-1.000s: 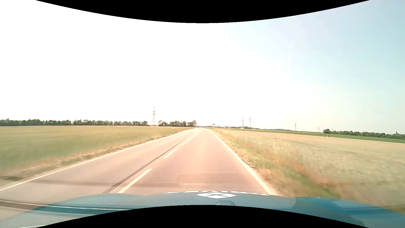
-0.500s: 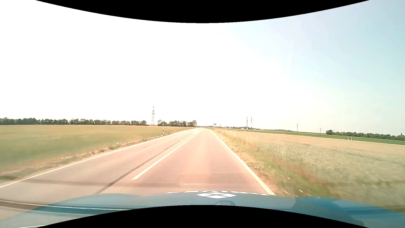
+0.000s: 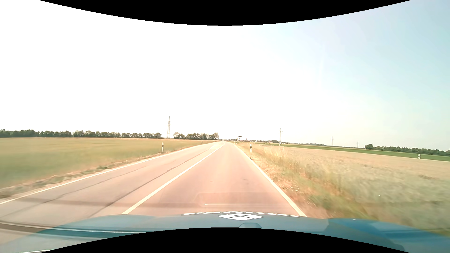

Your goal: Follow the waypoints while adhering to traffic rules and regulations

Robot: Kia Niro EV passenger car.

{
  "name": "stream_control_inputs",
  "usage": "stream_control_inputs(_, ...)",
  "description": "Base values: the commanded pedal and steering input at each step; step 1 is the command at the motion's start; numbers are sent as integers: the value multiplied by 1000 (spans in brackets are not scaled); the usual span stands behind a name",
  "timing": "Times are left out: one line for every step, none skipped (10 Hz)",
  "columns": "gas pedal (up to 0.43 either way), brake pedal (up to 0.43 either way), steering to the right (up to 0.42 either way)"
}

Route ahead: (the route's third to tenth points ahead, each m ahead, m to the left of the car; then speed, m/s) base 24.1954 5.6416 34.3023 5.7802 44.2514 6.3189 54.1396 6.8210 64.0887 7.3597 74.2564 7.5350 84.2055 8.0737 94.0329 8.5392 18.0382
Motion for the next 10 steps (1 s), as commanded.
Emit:
stream_control_inputs(169,0,-1)
stream_control_inputs(169,0,-1)
stream_control_inputs(169,0,-1)
stream_control_inputs(169,0,-1)
stream_control_inputs(169,0,-1)
stream_control_inputs(169,0,-1)
stream_control_inputs(169,0,-1)
stream_control_inputs(169,0,-1)
stream_control_inputs(169,0,-2)
stream_control_inputs(169,0,-2)
